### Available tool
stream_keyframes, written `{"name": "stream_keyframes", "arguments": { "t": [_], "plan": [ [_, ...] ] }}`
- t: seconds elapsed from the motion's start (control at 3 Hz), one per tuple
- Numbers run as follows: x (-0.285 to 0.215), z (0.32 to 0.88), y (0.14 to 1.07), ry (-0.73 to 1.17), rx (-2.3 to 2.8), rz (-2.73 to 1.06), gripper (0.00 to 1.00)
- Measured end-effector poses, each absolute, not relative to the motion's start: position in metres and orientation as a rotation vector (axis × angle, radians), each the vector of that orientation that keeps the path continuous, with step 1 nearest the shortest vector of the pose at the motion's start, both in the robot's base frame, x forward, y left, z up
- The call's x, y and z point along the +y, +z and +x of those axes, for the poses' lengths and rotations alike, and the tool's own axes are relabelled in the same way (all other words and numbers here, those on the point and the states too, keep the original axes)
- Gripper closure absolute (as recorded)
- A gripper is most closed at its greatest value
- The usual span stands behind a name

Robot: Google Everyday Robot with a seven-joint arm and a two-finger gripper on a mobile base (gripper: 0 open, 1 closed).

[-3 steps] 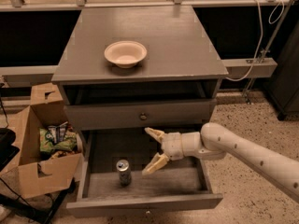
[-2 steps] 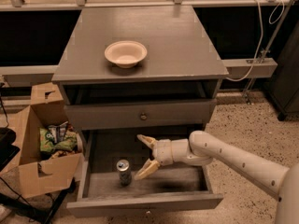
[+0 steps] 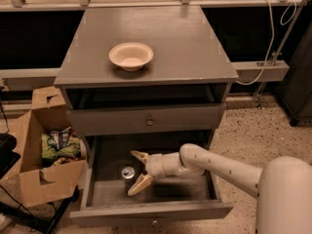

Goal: Pick redbull can from middle drawer and place on counter

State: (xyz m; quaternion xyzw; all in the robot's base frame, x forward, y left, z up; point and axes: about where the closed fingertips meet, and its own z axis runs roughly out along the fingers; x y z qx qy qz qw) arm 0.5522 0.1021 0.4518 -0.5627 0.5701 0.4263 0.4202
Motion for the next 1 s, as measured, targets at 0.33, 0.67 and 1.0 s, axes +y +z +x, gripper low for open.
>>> {"name": "stream_keyframes", "arguments": {
  "t": [0.33, 0.67, 1.0],
  "plan": [
    [0.114, 0.548, 0.437, 1.105, 1.424, -1.408, 0.00],
    [0.124, 0.543, 0.432, 1.130, 1.405, -1.426, 0.18],
    [0.128, 0.544, 0.436, 1.138, 1.393, -1.426, 0.41]
  ]
}}
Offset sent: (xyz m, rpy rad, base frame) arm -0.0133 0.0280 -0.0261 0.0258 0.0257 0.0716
